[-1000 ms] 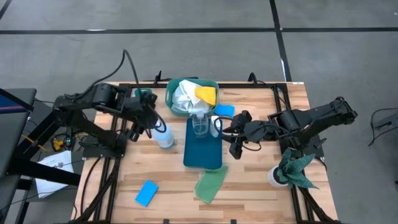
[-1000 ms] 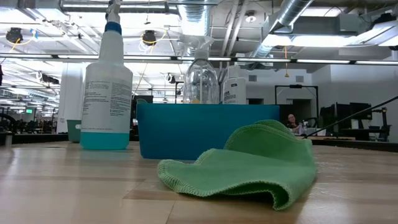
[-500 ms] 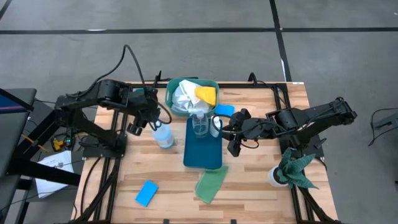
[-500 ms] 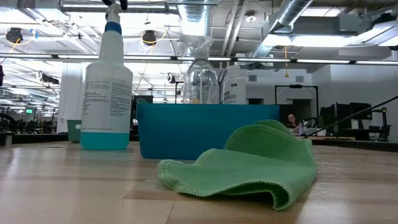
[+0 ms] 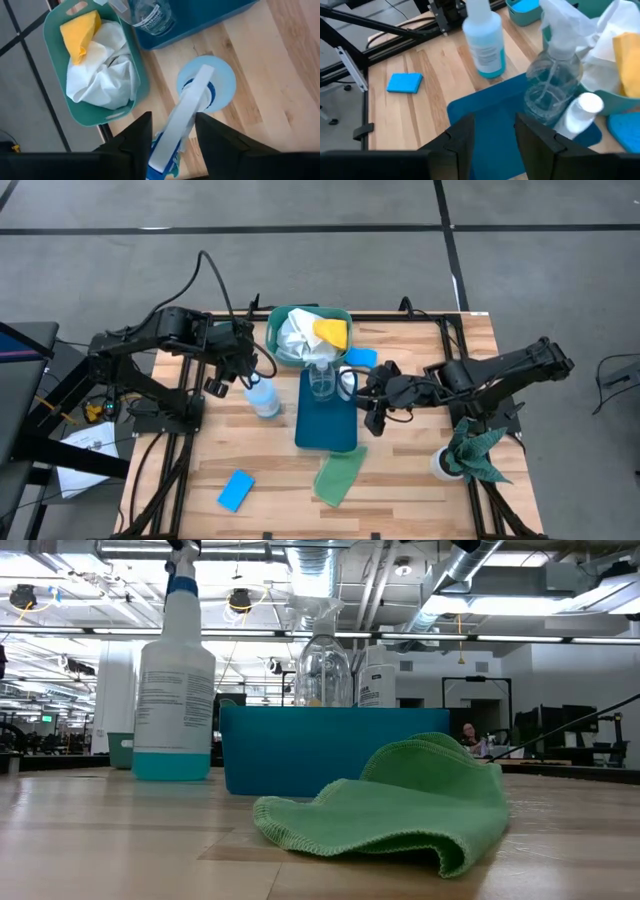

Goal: Pick & Place Kitchen Items

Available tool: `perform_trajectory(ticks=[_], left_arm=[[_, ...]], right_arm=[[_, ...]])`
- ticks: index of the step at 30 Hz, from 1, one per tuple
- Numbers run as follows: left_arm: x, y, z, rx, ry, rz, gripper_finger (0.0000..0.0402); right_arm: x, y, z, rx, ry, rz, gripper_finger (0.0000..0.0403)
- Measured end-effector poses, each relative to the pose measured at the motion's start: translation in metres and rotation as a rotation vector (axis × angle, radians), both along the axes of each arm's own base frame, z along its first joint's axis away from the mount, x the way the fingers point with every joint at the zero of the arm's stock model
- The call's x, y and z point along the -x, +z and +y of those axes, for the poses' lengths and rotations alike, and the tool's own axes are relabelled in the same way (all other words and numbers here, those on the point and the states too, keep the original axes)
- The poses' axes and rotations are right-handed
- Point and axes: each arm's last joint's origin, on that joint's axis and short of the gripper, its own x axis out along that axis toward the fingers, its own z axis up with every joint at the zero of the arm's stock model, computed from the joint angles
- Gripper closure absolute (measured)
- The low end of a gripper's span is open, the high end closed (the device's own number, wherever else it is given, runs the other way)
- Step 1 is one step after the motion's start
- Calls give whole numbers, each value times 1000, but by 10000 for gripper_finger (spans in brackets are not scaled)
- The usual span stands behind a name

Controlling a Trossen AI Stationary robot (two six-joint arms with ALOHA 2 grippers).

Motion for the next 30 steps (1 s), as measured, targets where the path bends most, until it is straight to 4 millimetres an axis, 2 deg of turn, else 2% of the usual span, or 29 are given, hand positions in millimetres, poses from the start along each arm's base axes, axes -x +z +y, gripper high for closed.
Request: perform_trajectory(ticks=[13, 21, 30], left_arm=[[0, 0, -1, 38, 19, -14, 328], [0, 1, -1, 90, 95, -42, 375], [1, 1, -2, 122, 130, -48, 366]], right_arm=[[-2, 1, 4, -11, 11, -38, 271], [-2, 1, 4, -19, 5, -40, 271], [-4, 5, 9, -29, 25, -89, 271]])
